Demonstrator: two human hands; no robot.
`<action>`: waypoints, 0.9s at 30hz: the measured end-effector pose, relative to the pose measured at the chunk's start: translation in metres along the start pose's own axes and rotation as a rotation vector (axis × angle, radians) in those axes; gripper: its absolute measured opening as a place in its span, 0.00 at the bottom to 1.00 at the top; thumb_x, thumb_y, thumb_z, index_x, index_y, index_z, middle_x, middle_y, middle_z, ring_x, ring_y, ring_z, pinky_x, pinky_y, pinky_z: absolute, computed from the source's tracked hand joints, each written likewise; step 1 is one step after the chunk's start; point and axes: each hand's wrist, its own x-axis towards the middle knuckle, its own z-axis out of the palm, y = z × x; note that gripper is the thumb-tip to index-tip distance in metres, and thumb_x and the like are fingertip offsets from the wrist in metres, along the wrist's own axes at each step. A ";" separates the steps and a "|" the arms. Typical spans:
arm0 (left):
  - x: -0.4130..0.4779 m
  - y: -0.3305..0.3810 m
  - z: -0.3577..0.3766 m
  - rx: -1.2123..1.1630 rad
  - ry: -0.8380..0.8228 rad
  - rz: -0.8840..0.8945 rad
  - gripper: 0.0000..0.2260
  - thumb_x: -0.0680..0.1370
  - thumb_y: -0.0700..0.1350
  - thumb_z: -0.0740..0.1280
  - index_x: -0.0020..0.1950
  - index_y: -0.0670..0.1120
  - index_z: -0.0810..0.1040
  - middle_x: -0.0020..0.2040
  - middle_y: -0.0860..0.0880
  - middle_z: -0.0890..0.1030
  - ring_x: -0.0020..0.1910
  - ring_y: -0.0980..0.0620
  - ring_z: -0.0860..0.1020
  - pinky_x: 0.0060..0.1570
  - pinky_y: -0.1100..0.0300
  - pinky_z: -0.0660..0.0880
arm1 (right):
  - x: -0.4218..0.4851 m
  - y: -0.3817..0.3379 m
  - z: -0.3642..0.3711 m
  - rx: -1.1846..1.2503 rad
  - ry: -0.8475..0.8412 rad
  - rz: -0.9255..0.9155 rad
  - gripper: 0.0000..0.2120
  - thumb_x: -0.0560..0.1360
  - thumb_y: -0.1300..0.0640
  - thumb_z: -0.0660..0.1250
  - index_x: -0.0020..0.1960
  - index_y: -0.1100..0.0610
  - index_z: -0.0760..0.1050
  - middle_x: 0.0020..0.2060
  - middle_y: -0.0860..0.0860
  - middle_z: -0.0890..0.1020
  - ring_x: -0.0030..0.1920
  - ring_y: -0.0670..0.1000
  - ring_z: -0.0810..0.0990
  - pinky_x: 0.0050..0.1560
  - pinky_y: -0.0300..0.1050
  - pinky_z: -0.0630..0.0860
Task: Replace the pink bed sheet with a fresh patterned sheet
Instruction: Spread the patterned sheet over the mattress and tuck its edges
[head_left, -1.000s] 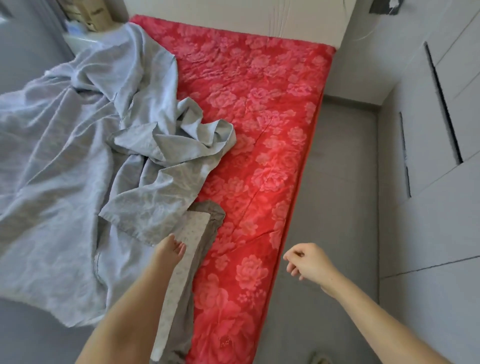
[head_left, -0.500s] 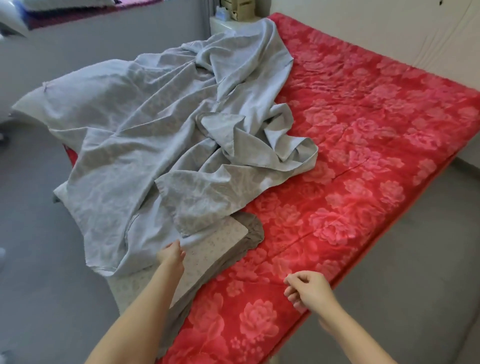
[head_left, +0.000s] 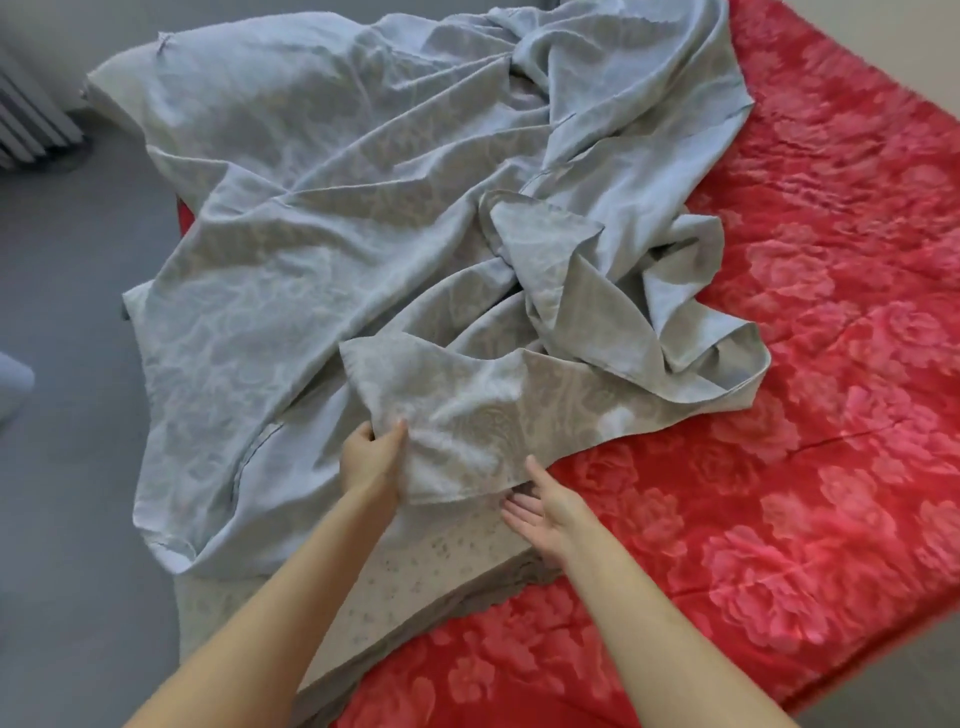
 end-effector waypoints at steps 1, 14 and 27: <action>-0.012 0.005 -0.005 -0.038 -0.042 0.008 0.02 0.78 0.44 0.67 0.47 0.46 0.77 0.43 0.47 0.81 0.43 0.46 0.81 0.43 0.51 0.79 | 0.007 -0.007 0.005 0.102 -0.005 0.035 0.30 0.76 0.52 0.67 0.71 0.66 0.62 0.66 0.65 0.70 0.67 0.61 0.70 0.63 0.53 0.72; -0.172 0.086 -0.130 -0.045 0.182 0.195 0.07 0.75 0.41 0.70 0.39 0.39 0.77 0.42 0.38 0.81 0.41 0.40 0.80 0.41 0.48 0.79 | -0.232 0.020 0.022 -2.109 0.076 -0.713 0.13 0.70 0.67 0.59 0.31 0.57 0.59 0.28 0.52 0.67 0.28 0.52 0.67 0.26 0.39 0.60; -0.525 0.081 -0.306 0.128 0.601 0.815 0.08 0.72 0.48 0.72 0.34 0.49 0.79 0.32 0.50 0.78 0.34 0.49 0.76 0.40 0.55 0.75 | -0.509 0.171 -0.036 -2.503 -0.931 -1.068 0.17 0.75 0.61 0.58 0.28 0.60 0.71 0.23 0.50 0.77 0.23 0.47 0.73 0.25 0.36 0.68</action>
